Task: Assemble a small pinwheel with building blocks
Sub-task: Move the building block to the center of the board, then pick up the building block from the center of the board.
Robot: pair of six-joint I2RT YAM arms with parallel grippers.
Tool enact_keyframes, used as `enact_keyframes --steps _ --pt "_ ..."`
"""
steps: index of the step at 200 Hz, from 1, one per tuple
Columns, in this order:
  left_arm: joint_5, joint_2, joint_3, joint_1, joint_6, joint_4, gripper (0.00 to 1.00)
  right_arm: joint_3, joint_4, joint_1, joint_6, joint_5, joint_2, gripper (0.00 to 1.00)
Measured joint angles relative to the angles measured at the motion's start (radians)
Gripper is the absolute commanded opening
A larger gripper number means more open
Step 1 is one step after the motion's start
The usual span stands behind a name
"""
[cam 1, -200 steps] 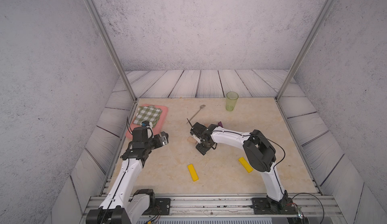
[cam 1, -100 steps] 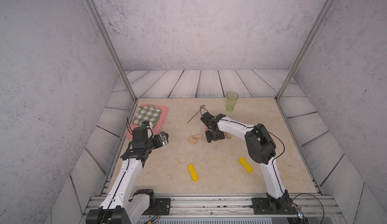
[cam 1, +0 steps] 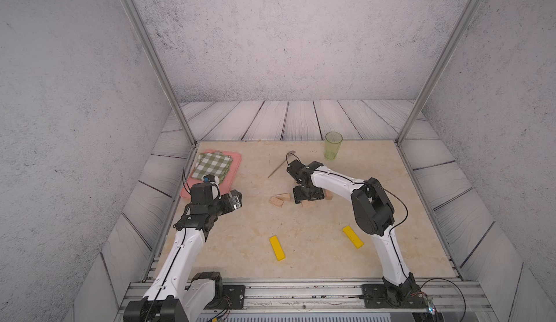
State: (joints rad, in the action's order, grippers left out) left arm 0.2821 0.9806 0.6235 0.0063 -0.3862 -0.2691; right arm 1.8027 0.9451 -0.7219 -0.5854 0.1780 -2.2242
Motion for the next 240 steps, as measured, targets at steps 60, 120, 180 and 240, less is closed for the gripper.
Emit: enact_keyframes --steps 60,120,180,240 --pt "-0.092 0.000 0.000 0.000 -0.004 -0.062 0.98 0.056 0.002 -0.080 -0.057 -0.015 0.042 0.85" --pt "-0.134 0.000 0.000 0.000 -0.007 -0.090 0.98 0.188 -0.016 -0.157 -0.175 -0.057 0.021 0.86" --pt "-0.148 0.000 0.000 0.000 -0.007 -0.092 0.98 0.240 -0.035 -0.161 -0.267 -0.119 -0.084 0.86" --pt "-0.148 0.000 0.000 0.000 -0.007 -0.095 0.98 0.292 -0.035 -0.161 -0.320 -0.154 -0.148 0.86"
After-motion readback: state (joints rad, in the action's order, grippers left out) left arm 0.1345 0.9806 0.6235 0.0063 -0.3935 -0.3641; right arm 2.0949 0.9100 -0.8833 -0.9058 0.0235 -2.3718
